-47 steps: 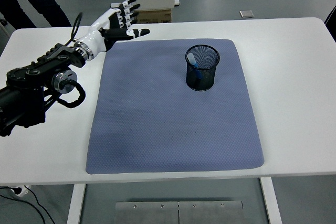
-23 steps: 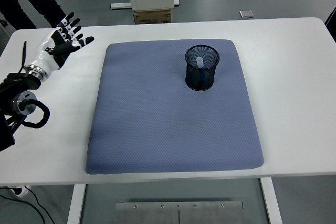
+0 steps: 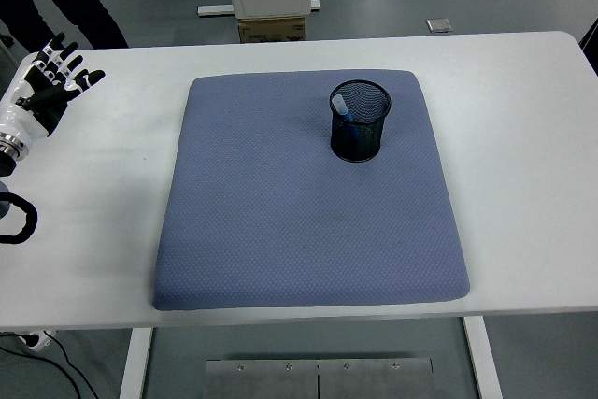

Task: Left hand places marker in pen holder

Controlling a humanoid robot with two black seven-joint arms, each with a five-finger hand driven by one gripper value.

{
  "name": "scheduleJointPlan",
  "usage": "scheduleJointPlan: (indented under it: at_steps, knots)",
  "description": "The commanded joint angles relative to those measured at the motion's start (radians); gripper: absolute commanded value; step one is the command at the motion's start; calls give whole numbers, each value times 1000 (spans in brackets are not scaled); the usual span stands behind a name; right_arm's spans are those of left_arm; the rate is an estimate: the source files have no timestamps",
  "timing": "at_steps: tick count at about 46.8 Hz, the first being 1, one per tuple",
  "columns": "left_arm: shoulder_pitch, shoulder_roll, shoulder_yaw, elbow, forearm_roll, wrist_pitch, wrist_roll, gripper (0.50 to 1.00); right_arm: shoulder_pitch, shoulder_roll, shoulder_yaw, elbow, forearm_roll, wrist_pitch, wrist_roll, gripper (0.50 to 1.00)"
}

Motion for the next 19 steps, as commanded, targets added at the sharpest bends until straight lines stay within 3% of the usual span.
scheduleJointPlan:
  at_steps: [1, 19]
  knots:
    - [4, 7, 0, -1, 0, -15, 0, 1000, 0, 0, 1, 0, 0, 0, 0, 1000]
    - [6, 20, 0, -1, 0, -16, 0, 1000, 1, 0, 4, 4, 3, 2, -5, 1000]
